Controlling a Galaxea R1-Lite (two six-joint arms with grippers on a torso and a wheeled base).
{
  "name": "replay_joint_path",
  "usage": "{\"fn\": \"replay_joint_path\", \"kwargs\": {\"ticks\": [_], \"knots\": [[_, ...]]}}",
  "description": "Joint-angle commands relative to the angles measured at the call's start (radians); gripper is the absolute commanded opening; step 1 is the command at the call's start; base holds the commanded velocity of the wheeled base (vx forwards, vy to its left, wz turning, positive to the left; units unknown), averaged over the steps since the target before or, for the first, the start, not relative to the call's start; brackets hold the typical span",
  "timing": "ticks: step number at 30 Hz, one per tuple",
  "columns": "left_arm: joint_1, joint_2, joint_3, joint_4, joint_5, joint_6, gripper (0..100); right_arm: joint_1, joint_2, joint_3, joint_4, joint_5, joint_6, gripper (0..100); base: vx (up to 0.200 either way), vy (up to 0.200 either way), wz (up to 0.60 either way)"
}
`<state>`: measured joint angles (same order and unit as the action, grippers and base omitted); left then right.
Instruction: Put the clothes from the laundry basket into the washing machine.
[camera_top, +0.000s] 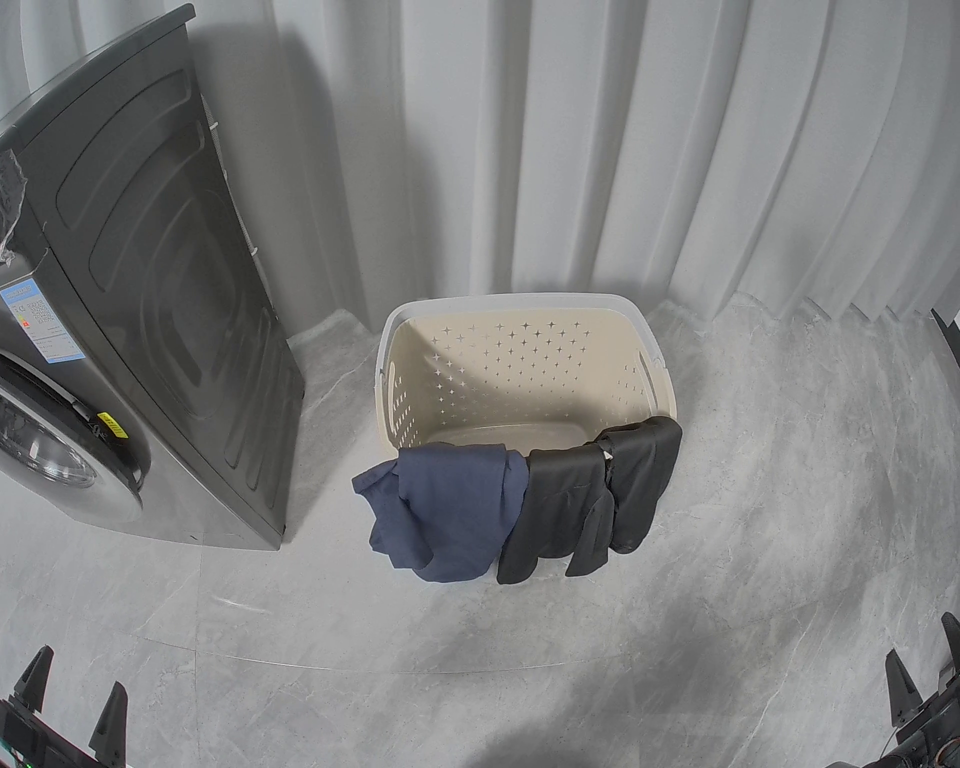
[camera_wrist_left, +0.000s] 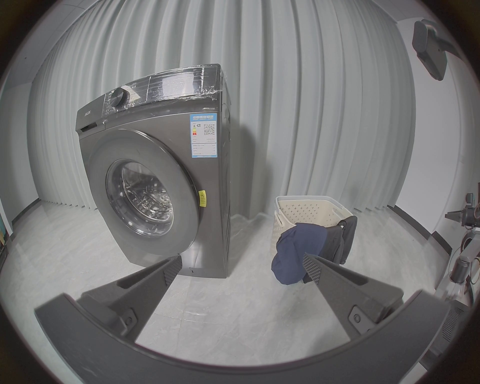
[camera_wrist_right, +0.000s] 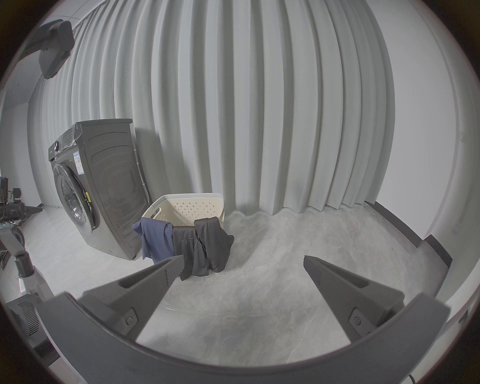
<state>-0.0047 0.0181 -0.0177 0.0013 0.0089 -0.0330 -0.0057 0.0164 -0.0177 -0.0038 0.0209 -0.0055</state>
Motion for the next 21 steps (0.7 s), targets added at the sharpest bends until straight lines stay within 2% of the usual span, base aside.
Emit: {"fn": "replay_joint_path", "kwargs": {"ticks": [1,12,21], "knots": [[0.002,-0.012,0.016,0.0,0.0,-0.001,100,0.0,-0.016,0.018,-0.001,0.001,-0.001,100,0.2,0.0,0.0],[0.0,-0.012,0.016,0.0,0.0,-0.001,100,0.0,-0.016,0.018,-0.001,0.001,-0.001,100,0.2,0.0,0.0],[0.0,-0.012,0.016,0.0,0.0,-0.001,100,0.0,-0.016,0.018,-0.001,0.001,-0.001,100,0.0,0.0,0.0]]}}
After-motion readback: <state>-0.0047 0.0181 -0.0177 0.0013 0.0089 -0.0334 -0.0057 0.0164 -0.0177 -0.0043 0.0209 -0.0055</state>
